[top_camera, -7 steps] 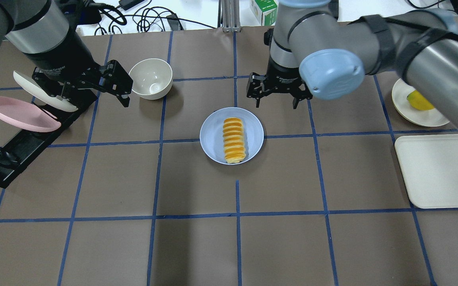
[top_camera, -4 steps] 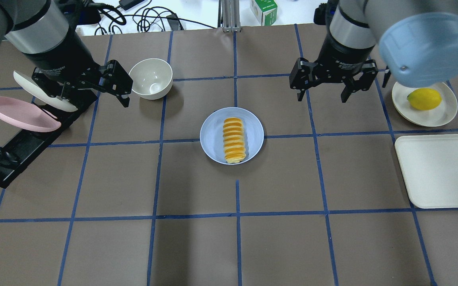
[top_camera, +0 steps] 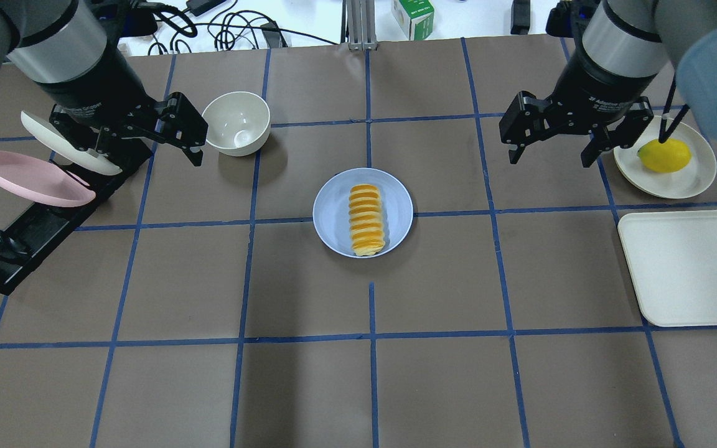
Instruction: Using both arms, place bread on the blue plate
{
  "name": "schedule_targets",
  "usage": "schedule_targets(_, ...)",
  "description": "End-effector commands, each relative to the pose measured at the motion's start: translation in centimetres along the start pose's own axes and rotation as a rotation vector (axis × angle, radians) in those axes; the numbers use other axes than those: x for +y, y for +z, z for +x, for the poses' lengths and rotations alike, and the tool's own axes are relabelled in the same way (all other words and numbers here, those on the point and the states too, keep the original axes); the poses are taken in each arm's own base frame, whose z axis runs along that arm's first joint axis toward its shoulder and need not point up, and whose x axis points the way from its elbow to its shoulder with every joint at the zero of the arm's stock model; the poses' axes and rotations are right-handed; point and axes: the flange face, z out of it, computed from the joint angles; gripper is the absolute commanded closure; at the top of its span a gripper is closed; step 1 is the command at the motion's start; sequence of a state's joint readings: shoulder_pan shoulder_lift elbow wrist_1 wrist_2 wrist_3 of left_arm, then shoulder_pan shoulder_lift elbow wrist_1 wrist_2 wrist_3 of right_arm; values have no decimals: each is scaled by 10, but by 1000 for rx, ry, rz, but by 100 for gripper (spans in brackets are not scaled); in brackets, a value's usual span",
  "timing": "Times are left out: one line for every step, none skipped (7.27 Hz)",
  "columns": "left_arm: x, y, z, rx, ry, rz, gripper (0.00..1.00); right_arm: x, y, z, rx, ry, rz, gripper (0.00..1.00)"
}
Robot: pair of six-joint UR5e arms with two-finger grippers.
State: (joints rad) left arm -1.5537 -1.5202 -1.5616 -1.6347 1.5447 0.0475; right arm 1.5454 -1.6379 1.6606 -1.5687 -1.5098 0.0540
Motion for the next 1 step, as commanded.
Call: schedule_targets(0, 0, 0, 1, 0, 3, 0, 24, 16, 3, 3, 9, -12, 0)
